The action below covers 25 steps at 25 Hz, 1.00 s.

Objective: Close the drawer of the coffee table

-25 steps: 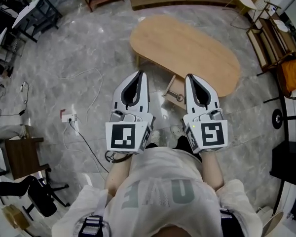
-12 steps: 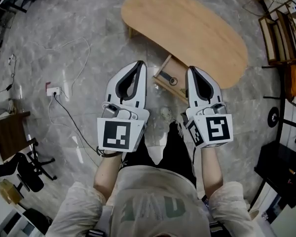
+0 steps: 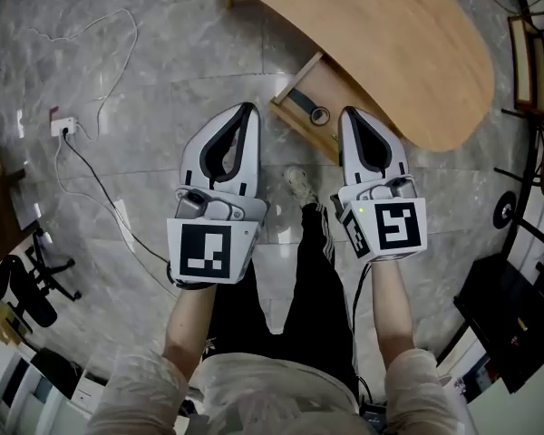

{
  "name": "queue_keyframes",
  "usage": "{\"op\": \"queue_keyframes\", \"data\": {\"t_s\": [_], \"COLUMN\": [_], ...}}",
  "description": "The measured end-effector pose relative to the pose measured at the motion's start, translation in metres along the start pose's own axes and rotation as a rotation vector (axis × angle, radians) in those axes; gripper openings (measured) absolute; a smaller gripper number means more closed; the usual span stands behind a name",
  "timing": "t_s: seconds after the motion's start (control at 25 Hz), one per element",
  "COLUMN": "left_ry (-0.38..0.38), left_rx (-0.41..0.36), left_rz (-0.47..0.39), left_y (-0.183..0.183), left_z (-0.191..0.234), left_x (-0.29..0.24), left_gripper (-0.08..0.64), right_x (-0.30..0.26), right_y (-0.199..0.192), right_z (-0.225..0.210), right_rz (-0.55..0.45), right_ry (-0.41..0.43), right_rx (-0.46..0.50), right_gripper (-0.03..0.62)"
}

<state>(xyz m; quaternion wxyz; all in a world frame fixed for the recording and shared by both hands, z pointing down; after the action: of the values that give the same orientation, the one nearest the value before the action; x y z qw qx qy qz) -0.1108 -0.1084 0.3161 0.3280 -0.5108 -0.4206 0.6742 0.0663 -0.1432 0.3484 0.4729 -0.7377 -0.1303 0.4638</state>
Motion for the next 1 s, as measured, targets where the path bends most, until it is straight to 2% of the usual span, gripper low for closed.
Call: {"op": "queue_keyframes", "data": {"t_s": [0.24,0.6,0.64,0.68,0.72,0.96,1.0], "left_ry": [0.01,0.018,0.02,0.022,0.024,0.039,0.041], "left_rx": [0.013,0.041,0.04,0.041,0.043,0.058,0.061], "left_rz": [0.043,0.082,0.085,0.087,0.088,0.121,0.127], "left_y": [-0.053,-0.081,-0.083,-0.085,-0.088,-0.109,-0.112], "left_z": [-0.001,0.001,0.002,0.003,0.004,0.007,0.007], "left_x": [-0.022,-0.03,-0.031,-0.033,-0.035,-0.044,-0.044], "left_gripper": [0.009,0.009,0.009,0.009,0.009,0.009,0.009], "right_x": [-0.027,-0.048,-0.053,-0.06,-0.068,-0.104,-0.109], "right_y": [-0.049,-0.068,-0.071,-0.077,-0.085,-0.161,-0.173], "right_z": [-0.001,-0.001,-0.001,0.0,0.001,0.005,0.005], "right_rz": [0.061,0.107,0.14,0.186,0.237,0.518,0.559], "right_ry": [0.037,0.054,0.065,0.09,0.119,0.162,0.159], "right_rx": [0.016,0.106,0.121,0.137,0.153,0.287,0.312], "right_gripper": [0.006,0.006,0.006,0.098,0.241,0.247,0.224]}}
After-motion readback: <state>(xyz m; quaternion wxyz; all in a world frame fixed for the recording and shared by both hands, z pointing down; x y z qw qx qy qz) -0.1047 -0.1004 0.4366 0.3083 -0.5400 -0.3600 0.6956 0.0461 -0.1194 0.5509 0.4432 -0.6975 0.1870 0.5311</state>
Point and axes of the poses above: the fingertips, and each gripper's own axes: x backward along the fingers, z to its left, y out of its top, the point moved 7 cm from there along x, backward along the fingers, and after that the axes turned 10 degrees about z, right-handed, at the moved point
